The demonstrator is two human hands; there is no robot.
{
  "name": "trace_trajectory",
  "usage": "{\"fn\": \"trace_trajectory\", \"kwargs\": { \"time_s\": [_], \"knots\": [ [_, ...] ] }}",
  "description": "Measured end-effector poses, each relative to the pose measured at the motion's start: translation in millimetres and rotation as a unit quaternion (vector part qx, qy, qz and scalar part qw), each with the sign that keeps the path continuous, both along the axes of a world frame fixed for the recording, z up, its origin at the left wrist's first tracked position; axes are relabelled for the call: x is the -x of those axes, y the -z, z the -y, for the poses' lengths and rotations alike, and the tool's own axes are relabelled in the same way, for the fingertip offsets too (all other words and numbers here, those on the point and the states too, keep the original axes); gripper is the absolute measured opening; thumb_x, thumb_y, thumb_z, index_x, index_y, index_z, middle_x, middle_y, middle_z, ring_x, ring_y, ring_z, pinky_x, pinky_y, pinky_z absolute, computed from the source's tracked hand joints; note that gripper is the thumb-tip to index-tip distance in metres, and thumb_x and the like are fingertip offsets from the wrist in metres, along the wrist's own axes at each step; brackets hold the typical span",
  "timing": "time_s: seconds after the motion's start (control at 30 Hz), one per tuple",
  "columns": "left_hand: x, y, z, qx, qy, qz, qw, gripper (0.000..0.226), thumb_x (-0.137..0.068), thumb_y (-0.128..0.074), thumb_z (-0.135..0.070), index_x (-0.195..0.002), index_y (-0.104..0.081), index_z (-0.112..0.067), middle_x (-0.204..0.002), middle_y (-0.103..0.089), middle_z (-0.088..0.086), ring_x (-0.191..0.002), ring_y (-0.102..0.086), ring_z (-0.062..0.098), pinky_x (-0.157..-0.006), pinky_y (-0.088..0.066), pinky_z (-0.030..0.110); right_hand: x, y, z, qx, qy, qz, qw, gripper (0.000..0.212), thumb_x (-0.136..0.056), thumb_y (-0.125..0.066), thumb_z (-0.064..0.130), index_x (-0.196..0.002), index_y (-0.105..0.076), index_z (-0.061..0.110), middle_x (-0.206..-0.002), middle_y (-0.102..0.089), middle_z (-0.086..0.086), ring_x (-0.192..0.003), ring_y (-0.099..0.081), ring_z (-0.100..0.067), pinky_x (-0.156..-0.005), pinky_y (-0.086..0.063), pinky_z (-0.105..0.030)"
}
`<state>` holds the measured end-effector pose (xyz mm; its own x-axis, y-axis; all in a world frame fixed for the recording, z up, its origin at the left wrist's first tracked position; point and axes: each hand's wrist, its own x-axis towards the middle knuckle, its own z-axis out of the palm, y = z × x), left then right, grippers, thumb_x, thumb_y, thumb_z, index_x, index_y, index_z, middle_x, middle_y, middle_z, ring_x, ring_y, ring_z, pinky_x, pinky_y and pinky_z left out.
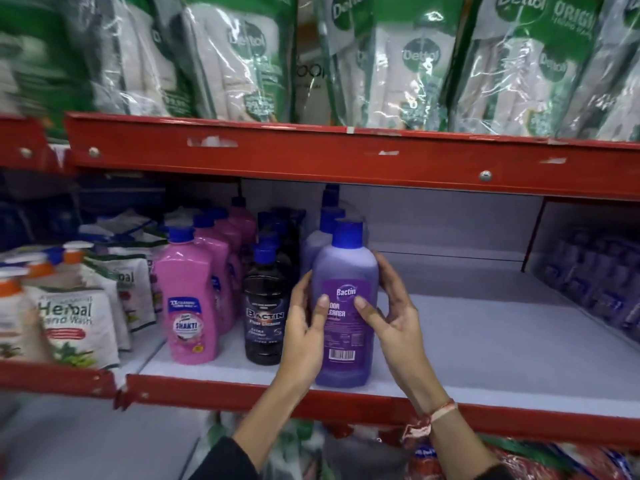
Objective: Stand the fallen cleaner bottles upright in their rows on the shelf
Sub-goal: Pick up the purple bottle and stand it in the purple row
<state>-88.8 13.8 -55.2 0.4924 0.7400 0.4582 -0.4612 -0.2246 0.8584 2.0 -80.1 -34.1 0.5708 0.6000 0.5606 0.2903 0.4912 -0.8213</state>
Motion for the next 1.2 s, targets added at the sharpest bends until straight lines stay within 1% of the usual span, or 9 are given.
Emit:
{"fn": "trace_trajectory", "kwargs": {
  "time_s": [0.27, 0.4, 0.47, 0.57, 0.67, 0.8, 0.93, 1.07, 1.2],
  "knots": [
    [5.2, 13.2, -1.9, 0.105, 0.054, 0.041, 0.992, 0.028, -0.089, -0.045, -0.035, -0.104, -0.065, -0.024, -0.096, -0.076, -0.008, -0.091, -0.069, 0.007, -0.074, -0.057, 0.02, 22.9, 31.3, 14.3, 0.004, 0.229, 0.041, 0.973, 0.046, -0.079, -0.072, 0.022, -0.123, -0.058, 0.024, -0.116, -0.064, 0.012, -0.104, -0.064, 0.002, -0.085, -0.059, -0.025],
    [8.3, 18.7, -13.5, 0.124, 0.088, 0.028, 0.988, 0.016, -0.084, -0.055, -0.024, -0.093, -0.067, -0.016, -0.093, -0.073, 0.004, -0.09, -0.064, 0.02, -0.084, -0.054, 0.033, 37.7, 48.5, 10.0, 0.139, 0.21, 0.099, 0.963, 0.08, -0.081, -0.063, 0.056, -0.149, -0.026, 0.036, -0.146, -0.042, 0.013, -0.127, -0.051, -0.004, -0.098, -0.053, -0.032],
    [11.2, 22.4, -14.2, 0.127, 0.128, 0.004, 0.984, 0.02, -0.076, -0.06, -0.029, -0.091, -0.065, -0.016, -0.091, -0.073, 0.001, -0.091, -0.062, 0.022, -0.08, -0.052, 0.033, 38.9, 44.7, 7.5, 0.183, 0.181, 0.119, 0.959, 0.095, -0.076, -0.06, 0.066, -0.152, -0.012, 0.034, -0.152, -0.035, 0.017, -0.132, -0.043, 0.0, -0.105, -0.044, -0.024],
    [11.8, 29.4, -12.6, 0.095, 0.165, -0.055, 0.98, 0.032, -0.071, -0.07, -0.031, -0.1, -0.06, -0.022, -0.099, -0.071, 0.0, -0.095, -0.063, 0.016, -0.077, -0.053, 0.021, 26.8, 30.1, 8.3, 0.153, 0.073, 0.054, 0.984, 0.074, -0.072, -0.07, 0.051, -0.138, -0.045, 0.024, -0.121, -0.066, 0.016, -0.107, -0.063, 0.004, -0.086, -0.051, -0.014],
    [10.5, 27.9, -15.7, 0.057, 0.178, -0.117, 0.975, 0.085, -0.06, -0.084, -0.041, -0.133, -0.042, -0.032, -0.124, -0.064, 0.002, -0.117, -0.06, 0.012, -0.099, -0.046, 0.028, 5.0, 20.8, 9.3, 0.144, -0.009, 0.021, 0.989, 0.036, -0.071, -0.075, 0.03, -0.105, -0.065, 0.021, -0.091, -0.078, 0.014, -0.087, -0.069, 0.002, -0.073, -0.053, -0.012],
    [13.6, 24.5, -18.3, -0.012, 0.133, -0.134, 0.982, 0.083, -0.061, -0.086, -0.03, -0.132, -0.043, -0.037, -0.124, -0.063, -0.011, -0.114, -0.06, 0.002, -0.097, -0.048, 0.023, -16.7, 19.5, 10.3, 0.151, -0.06, -0.002, 0.987, 0.034, -0.072, -0.076, 0.03, -0.104, -0.071, 0.019, -0.102, -0.077, 0.003, -0.098, -0.07, -0.011, -0.083, -0.056, -0.022],
    [13.0, 33.4, -13.1, -0.054, -0.001, -0.124, 0.991, 0.081, -0.063, -0.083, -0.037, -0.13, -0.04, -0.05, -0.131, -0.058, -0.005, -0.12, -0.057, 0.01, -0.103, -0.047, 0.037, -21.3, 20.8, 9.2, 0.107, -0.032, -0.023, 0.993, 0.04, -0.083, -0.068, 0.024, -0.122, -0.064, 0.022, -0.11, -0.075, 0.005, -0.103, -0.07, -0.015, -0.083, -0.058, -0.026],
    [9.2, 31.3, 6.5, -0.106, -0.142, -0.158, 0.971, 0.081, -0.077, -0.073, -0.033, -0.145, -0.028, -0.036, -0.126, -0.049, -0.007, -0.116, -0.047, 0.005, -0.098, -0.04, 0.026, -8.5, 28.2, 0.2, 0.093, 0.035, 0.008, 0.995, 0.05, -0.088, -0.057, 0.028, -0.133, -0.044, 0.042, -0.128, -0.063, 0.005, -0.109, -0.067, -0.011, -0.085, -0.057, -0.021],
    [10.2, 34.8, 7.8, -0.111, -0.161, -0.164, 0.967, 0.08, -0.079, -0.071, -0.031, -0.143, -0.025, -0.043, -0.136, -0.048, 0.002, -0.127, -0.046, 0.016, -0.101, -0.042, 0.032, -0.7, 42.1, 0.3, 0.161, 0.071, 0.11, 0.978, 0.068, -0.091, -0.056, 0.028, -0.136, -0.014, 0.056, -0.14, -0.045, 0.013, -0.114, -0.055, 0.0, -0.079, -0.046, 0.002]
  ]
}}
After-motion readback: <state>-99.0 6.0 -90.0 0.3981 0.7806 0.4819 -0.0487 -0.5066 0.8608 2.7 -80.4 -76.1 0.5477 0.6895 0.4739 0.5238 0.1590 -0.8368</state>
